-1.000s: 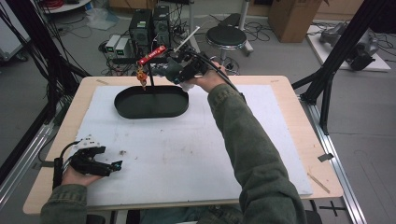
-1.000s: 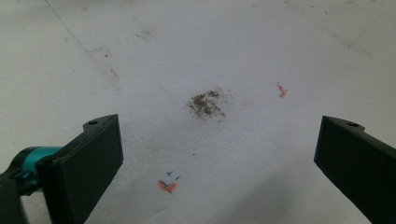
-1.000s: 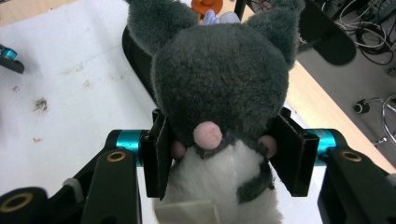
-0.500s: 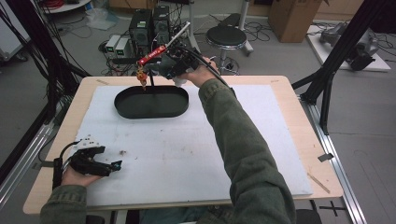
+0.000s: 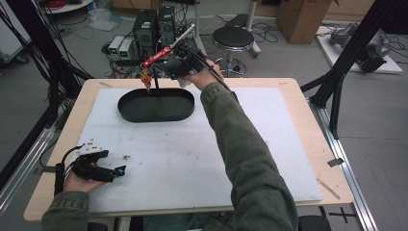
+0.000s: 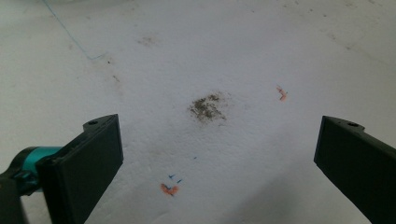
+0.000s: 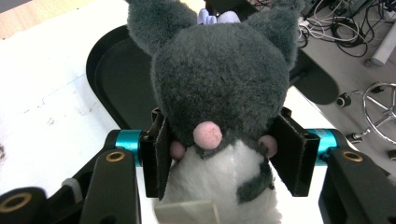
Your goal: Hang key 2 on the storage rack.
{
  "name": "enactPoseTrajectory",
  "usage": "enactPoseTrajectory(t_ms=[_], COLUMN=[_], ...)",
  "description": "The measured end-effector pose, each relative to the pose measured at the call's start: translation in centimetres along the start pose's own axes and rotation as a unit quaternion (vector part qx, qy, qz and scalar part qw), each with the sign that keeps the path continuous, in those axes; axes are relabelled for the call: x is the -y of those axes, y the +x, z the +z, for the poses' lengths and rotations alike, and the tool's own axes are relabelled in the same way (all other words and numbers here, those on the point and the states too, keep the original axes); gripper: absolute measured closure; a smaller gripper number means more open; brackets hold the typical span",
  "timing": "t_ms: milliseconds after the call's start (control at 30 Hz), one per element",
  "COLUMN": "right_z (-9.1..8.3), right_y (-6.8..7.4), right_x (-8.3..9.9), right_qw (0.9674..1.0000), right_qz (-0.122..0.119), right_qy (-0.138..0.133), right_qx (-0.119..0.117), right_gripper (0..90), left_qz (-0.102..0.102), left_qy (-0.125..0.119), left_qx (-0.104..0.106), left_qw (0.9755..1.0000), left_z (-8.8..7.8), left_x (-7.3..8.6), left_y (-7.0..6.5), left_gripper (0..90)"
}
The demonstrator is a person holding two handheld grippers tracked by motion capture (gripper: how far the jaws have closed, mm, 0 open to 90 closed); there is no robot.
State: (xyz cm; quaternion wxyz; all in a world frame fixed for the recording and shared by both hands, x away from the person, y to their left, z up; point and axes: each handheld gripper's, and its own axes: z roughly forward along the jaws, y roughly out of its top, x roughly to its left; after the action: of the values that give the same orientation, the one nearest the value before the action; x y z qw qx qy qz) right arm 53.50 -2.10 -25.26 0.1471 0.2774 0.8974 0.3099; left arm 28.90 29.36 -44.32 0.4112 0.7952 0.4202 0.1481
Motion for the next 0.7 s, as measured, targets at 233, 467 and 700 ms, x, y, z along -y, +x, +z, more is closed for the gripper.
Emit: enactPoseTrajectory(t_ms=[233,467,700], right_z=[2.1,2.1,0.7], right_y=[0.9,1.0,0.0], right_x=[0.3,0.5,1.3], right_qw=[0.9996,0.9988,0.9989], right_qz=[-0.004,-0.005,0.02], right_qy=[0.02,0.01,-0.012], right_qx=[0.018,0.048,0.04], right_gripper=[36.7,16.0,4.4], left_qz=[0.006,0.009,0.007], left_qy=[-0.019,-0.019,-0.019], left_qx=[-0.003,-0.003,-0.003], left_qw=[0.9998,0.9998,0.9998], left_z=[-0.2,-0.1,-0.1], left_x=[-0.2,-0.2,-0.2], left_y=[-0.2,-0.2,-0.2], left_gripper=[1.8,1.8,1.8])
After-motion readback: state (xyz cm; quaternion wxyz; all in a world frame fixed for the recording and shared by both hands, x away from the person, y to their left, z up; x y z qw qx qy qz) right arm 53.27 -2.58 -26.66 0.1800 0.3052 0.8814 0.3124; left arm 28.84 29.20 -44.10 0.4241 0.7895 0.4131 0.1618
